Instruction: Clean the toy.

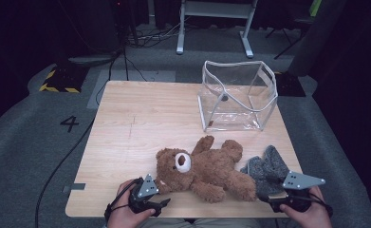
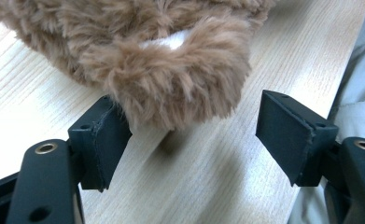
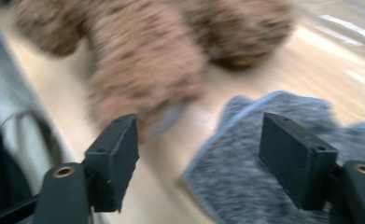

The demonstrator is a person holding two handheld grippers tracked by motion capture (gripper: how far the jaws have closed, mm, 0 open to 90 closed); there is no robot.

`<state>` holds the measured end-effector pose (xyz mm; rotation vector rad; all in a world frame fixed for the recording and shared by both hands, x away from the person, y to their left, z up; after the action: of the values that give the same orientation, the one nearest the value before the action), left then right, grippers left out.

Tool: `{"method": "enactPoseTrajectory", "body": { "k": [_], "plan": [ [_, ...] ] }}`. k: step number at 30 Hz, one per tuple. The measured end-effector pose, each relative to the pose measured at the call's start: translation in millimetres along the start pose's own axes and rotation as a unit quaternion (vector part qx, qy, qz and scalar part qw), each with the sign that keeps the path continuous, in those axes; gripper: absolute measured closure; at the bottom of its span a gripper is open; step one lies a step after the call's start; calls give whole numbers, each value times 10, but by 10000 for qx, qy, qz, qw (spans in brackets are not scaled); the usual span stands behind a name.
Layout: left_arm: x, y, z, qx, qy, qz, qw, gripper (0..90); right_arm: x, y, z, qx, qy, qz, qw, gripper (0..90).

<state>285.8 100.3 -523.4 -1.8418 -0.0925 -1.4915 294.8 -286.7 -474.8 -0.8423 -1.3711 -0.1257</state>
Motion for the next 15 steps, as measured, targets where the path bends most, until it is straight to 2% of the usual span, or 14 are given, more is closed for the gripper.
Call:
{"method": "enactPoseTrajectory", "body": {
  "k": [1, 2, 5, 7, 8, 9, 10, 11, 15],
  "plan": [
    [20, 2, 7, 19, 56, -61, 10000, 273, -17, 19, 52, 126, -111, 76, 9998, 241],
    [26, 15, -8, -7, -3, -114, 9999, 279, -38, 48, 102, 263, -218, 141, 9993, 210],
    [50, 32, -6, 76, 82, -113, 9999, 292, -83, 154, 208, 463, -308, 158, 9983, 193],
    [61, 34, 19, 187, 110, -120, 9997, 361, -92, 240, 240, 510, -291, 94, 9982, 203],
    [67, 29, 26, 228, 29, -129, 9997, 410, -92, 281, 253, 528, -244, 57, 9983, 230],
    [74, 21, 38, 267, 36, -142, 9995, 458, -84, 316, 259, 555, -229, 17, 9982, 301],
    [82, 6, 48, 286, 54, -131, 9995, 497, -76, 334, 260, 550, -245, -18, 9982, 388],
    [95, -10, 59, 339, 50, -179, 9993, 543, -70, 333, 244, 547, -366, 28, 9978, 489],
    [151, -54, 65, 338, 108, -329, 9988, 690, 9, 296, 221, 523, -260, -191, 9981, 621]
  ]
}}
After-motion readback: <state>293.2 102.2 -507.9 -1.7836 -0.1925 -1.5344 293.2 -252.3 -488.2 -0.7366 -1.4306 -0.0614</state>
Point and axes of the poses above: each handheld gripper's, and its own axes: y roughly forward along the jaws, x roughly out of its top, z roughly to its left, the point moved 6 cm from there along y, roughly forward along the jaws, and after that the axes turned 14 degrees about -z, right-handed, at the moved point
